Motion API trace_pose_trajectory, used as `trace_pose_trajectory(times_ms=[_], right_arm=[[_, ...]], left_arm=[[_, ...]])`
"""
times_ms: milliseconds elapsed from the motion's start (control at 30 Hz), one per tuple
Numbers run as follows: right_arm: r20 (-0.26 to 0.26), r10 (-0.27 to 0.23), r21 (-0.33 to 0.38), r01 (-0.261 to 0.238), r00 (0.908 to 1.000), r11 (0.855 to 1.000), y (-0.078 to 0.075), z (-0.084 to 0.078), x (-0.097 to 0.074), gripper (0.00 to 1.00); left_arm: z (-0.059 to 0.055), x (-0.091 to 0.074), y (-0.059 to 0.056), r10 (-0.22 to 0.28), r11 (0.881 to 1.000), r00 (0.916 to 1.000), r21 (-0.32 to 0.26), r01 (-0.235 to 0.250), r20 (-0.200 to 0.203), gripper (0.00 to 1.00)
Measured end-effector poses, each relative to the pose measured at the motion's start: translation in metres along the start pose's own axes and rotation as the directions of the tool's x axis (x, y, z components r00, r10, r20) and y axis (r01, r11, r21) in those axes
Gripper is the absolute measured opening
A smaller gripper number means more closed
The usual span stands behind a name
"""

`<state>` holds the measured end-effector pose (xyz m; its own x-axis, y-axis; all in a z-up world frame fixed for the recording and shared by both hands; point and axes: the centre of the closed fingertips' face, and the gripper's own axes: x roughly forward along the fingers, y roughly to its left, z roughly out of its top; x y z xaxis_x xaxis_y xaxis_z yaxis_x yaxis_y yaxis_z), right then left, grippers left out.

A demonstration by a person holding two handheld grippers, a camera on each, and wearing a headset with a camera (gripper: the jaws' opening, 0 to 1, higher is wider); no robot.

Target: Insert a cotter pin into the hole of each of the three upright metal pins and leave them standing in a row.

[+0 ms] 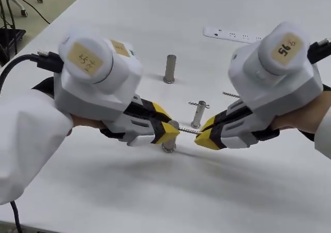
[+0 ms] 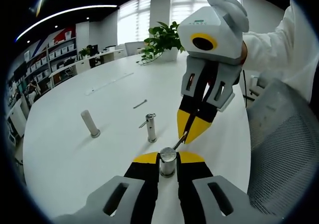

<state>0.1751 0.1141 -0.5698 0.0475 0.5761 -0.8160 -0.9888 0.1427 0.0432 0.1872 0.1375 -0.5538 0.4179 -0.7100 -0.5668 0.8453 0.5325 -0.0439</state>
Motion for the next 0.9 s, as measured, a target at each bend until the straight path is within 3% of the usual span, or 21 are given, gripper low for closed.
trace_pose_trajectory(times_ms=[600,900], right_arm=[[0.011,0.019,-0.047,-0.019,0.9998,0.999,-0.001,0.004,0.005,0.0],[0.021,0.059,-0.084,-0.057,0.998,0.995,0.001,0.009,0.011,0.0]], left_arm=[[-0.001,0.001,0.002,0.007,0.998,0.9997,0.055,-0.006,-0.023,0.1],[-0.002,0.001,0.001,0.001,0.998,0.9997,0.064,0.0,-0.024,0.1]])
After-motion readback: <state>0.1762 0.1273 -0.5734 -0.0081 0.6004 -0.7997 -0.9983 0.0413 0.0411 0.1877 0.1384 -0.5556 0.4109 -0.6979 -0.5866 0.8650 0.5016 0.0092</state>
